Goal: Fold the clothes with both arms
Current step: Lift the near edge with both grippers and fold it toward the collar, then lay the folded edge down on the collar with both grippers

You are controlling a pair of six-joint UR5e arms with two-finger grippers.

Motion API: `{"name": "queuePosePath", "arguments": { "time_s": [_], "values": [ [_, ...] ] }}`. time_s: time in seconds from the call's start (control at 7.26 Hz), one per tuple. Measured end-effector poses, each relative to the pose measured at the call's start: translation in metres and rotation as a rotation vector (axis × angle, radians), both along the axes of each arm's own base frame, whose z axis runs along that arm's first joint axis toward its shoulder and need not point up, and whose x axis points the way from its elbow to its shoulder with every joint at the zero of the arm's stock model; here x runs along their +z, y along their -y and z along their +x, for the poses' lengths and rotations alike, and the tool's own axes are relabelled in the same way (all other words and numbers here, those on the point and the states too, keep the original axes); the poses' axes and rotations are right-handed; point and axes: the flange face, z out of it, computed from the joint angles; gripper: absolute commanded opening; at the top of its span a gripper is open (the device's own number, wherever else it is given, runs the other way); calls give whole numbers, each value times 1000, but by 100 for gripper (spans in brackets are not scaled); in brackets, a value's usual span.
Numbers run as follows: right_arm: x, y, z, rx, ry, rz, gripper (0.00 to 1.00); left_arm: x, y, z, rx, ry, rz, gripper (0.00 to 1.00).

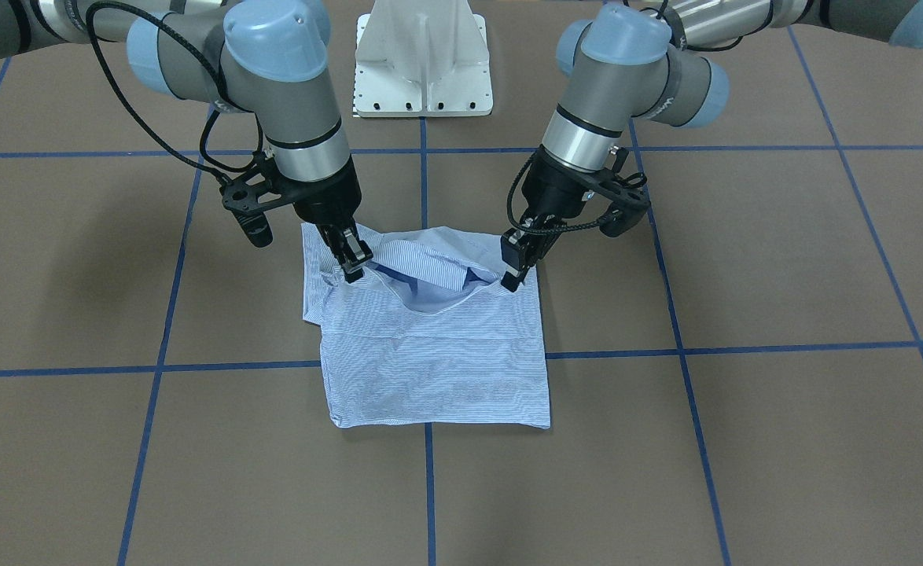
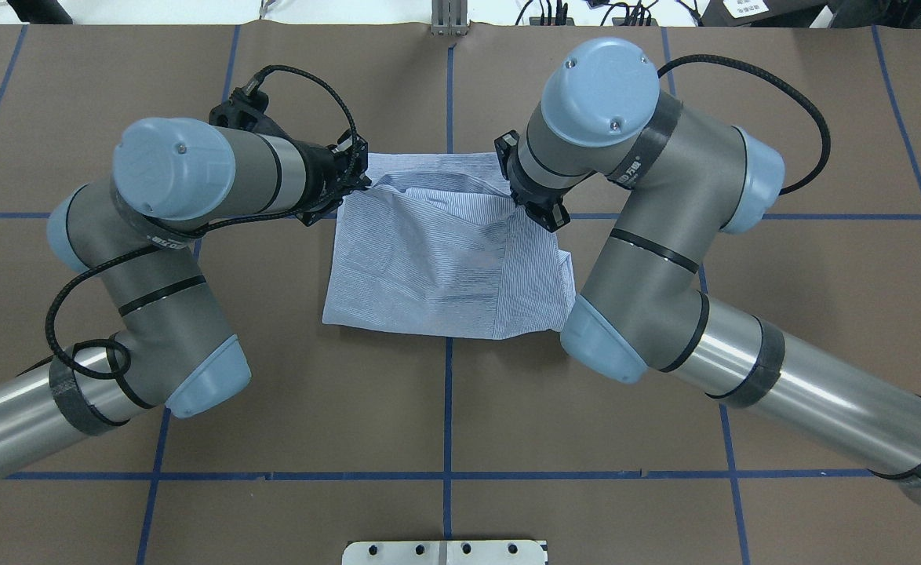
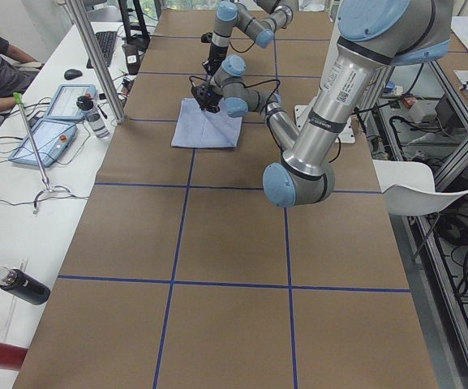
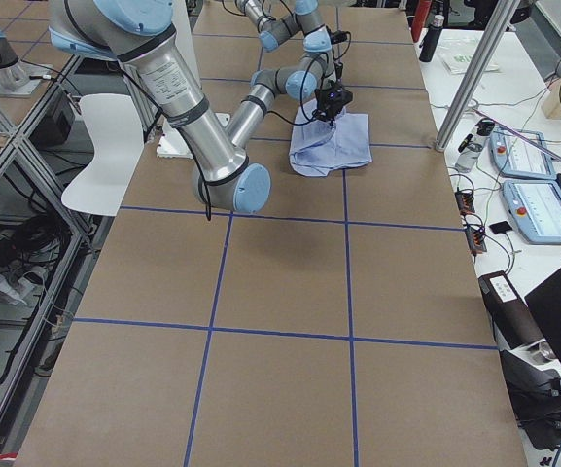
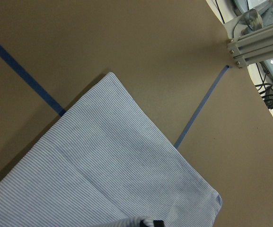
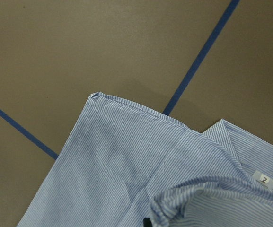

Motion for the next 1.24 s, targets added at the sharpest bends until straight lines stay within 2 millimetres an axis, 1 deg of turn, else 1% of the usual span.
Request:
{"name": "queuePosePath", "arguments": {
  "time_s": [0.28,0.41,0.55,0.69,0.96,1.24],
  "values": [
    [-7,39,2,-11,-14,-15,0,-6,24,-5,-11,-10,2,0],
    [-8,52,-1,-17,-24,-22,0,-9,35,1,-13,-10,2,0],
    [-2,62,-5,-23,-37,-25,0,-3,47,11,-14,-10,5,0],
    [6,71,-10,-25,-41,-22,0,7,56,20,-14,-11,10,0],
    [19,91,-19,-25,-52,-19,0,28,74,32,-18,-1,18,0],
    [25,113,-37,-31,-65,-18,0,44,88,43,-20,7,24,0]
  ]
}}
